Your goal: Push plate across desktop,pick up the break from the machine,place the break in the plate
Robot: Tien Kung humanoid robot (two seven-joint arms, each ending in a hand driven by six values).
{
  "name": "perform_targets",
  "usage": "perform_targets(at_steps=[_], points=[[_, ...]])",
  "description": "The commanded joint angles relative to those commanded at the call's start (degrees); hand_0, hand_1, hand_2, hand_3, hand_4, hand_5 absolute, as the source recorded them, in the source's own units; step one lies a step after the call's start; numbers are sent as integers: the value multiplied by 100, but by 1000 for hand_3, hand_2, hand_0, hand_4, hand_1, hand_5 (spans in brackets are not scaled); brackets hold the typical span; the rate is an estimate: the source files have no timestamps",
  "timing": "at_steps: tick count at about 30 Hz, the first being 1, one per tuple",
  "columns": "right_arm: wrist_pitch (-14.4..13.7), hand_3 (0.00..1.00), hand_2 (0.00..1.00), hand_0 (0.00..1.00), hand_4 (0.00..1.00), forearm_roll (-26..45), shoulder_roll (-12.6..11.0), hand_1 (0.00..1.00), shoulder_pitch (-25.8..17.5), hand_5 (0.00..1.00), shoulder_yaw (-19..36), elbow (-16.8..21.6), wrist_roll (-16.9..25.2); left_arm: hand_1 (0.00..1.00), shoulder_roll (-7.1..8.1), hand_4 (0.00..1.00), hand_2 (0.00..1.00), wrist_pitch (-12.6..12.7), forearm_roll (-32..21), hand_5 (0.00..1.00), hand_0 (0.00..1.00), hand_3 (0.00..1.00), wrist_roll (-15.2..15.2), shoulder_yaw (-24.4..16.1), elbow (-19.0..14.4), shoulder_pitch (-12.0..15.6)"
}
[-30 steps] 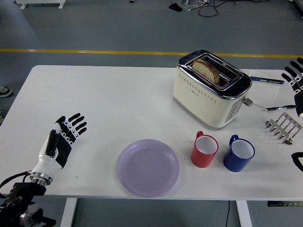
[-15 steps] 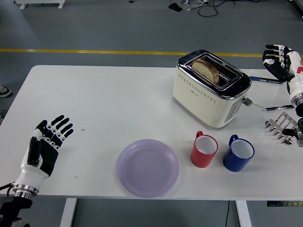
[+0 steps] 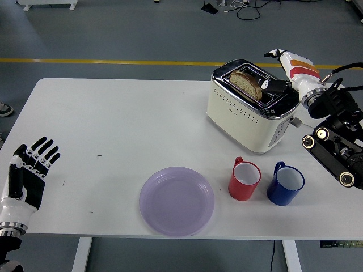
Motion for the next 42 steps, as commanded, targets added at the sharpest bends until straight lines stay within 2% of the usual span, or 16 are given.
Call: perform_targets(at_steps=[4,6,8,9,13,14,15,20,21,23,33,34,39,40,42], points=[[35,779,784,822,798,22,199,778,139,316,-97,-155,-40,793,-125,530,800,-36,-176,998,803,742,-12,-155,87,-105],[109,779,784,822,798,74,284,778,214,316,-157,-244,-7,793,-208,530,800,-51,-507,998,803,742,-46,-230,183,-201],[123,779,784,822,798,121,348,778,274,316,-206,-310,-6,793,-210,530,800,23,-861,998,803,742,-131,-273,276,-291],[120,768,749,791,798,146,386,745,316,314,-251,-363,-23,840,-210,531,873,87,-1060,998,816,808,-188,-284,338,-345],[145,768,749,791,798,201,502,745,453,314,-404,-590,-74,840,-210,531,873,325,-1490,998,816,808,-356,-264,465,-461],[152,768,749,791,798,242,539,745,498,314,-455,-677,-99,840,-210,531,873,377,-1521,998,816,808,-389,-271,495,-502],[147,700,674,695,764,279,559,678,523,302,-482,-726,-105,848,-210,529,896,397,-1537,998,822,831,-401,-278,513,-527],[47,700,674,695,764,331,649,678,678,302,-631,-1058,-105,848,-210,529,896,458,-1577,998,822,831,-456,-312,669,-755],[41,664,619,621,709,324,657,625,696,260,-655,-1103,-112,844,-210,529,894,462,-1579,998,821,828,-459,-316,689,-785],[-1,664,619,621,709,302,700,625,750,260,-738,-1278,-143,844,-210,529,894,470,-1582,998,821,828,-482,-285,745,-864],[8,660,607,615,702,187,807,619,848,253,-965,-1637,-163,845,-210,529,893,494,-1543,998,820,828,-520,-219,819,-913],[13,635,570,555,681,191,817,579,854,227,-974,-1660,-158,840,-210,524,891,496,-1539,998,816,826,-524,-216,821,-915],[18,635,570,555,681,278,887,579,930,227,-1109,-1822,-168,840,-210,524,891,506,-1484,998,816,826,-537,-183,839,-932],[22,606,528,466,673,281,914,528,954,225,-1136,-1882,-167,837,-210,520,886,507,-1475,998,820,809,-544,-166,843,-935],[24,606,528,466,673,298,951,528,997,225,-1208,-1966,-174,837,-210,520,886,506,-1465,998,820,809,-550,-145,846,-942]])
